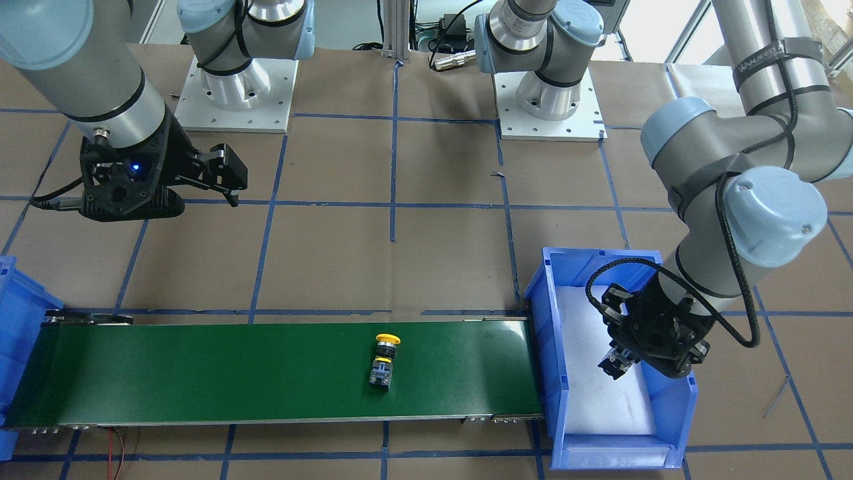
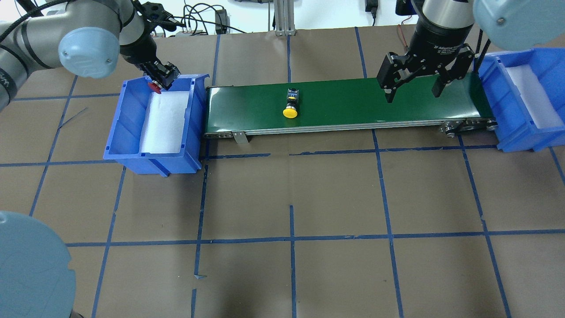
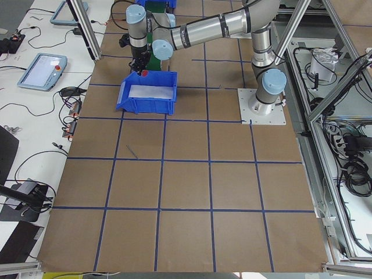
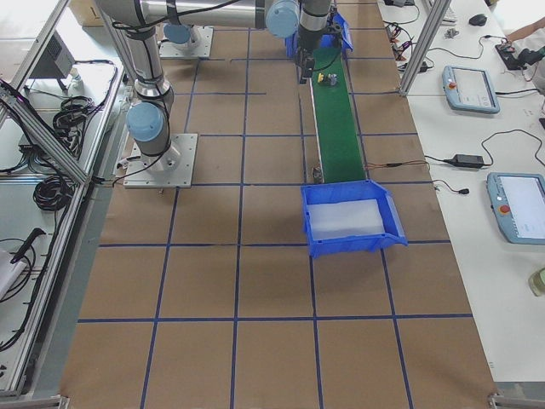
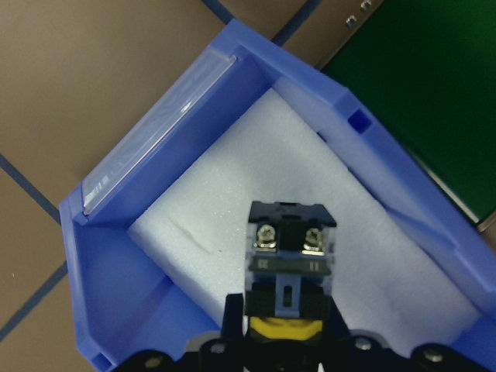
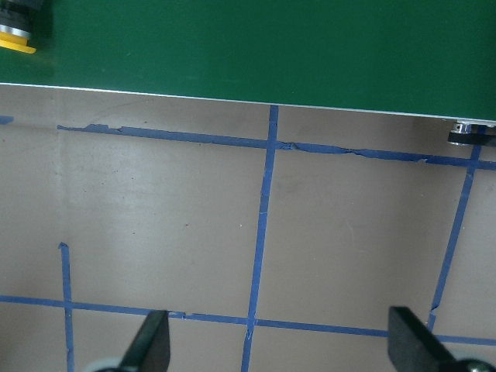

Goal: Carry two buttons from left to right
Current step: 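Place the red button on the conveyor belt and open the left gripper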

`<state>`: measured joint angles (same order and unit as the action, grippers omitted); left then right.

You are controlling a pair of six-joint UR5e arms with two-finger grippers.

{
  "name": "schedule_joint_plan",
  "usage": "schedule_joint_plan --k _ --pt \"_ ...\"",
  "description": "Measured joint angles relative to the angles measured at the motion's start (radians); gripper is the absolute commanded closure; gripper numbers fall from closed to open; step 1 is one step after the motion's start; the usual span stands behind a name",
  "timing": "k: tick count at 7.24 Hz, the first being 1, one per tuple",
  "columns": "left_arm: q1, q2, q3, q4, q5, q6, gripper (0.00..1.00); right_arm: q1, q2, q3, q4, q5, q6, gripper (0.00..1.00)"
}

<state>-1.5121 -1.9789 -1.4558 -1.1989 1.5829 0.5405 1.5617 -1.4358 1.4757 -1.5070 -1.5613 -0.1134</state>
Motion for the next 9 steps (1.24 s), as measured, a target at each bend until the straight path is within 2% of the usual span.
schedule_joint_plan --k 2,4,5,6,7,8,9 --pt "-0.105 -0.051 0.016 0.023 0.006 -0.368 0.94 0.000 0.000 0.000 -0.003 0.001 -0.002 0.00" --pt "-0.181 -0.115 0.032 0.065 0.011 -0.599 0.94 0.000 0.000 0.000 -0.004 0.000 -0.003 0.00" --pt "-0.212 -0.148 0.032 0.079 0.012 -0.700 0.85 0.000 0.000 0.000 -0.004 0.000 -0.003 0.00" --pt "-0.236 -0.170 0.033 0.096 0.018 -0.766 0.68 0.000 0.000 0.000 -0.003 -0.001 -0.003 0.00" --pt "-0.249 -0.179 0.032 0.109 0.026 -0.795 0.12 -0.001 0.000 0.000 -0.002 -0.001 0.000 0.00" --pt "-0.255 -0.177 0.031 0.112 0.032 -0.807 0.00 -0.001 0.000 0.000 0.002 0.000 0.007 0.00" --pt "-0.256 -0.172 0.028 0.112 0.034 -0.810 0.00 -0.003 0.000 0.000 0.005 0.000 0.011 0.00"
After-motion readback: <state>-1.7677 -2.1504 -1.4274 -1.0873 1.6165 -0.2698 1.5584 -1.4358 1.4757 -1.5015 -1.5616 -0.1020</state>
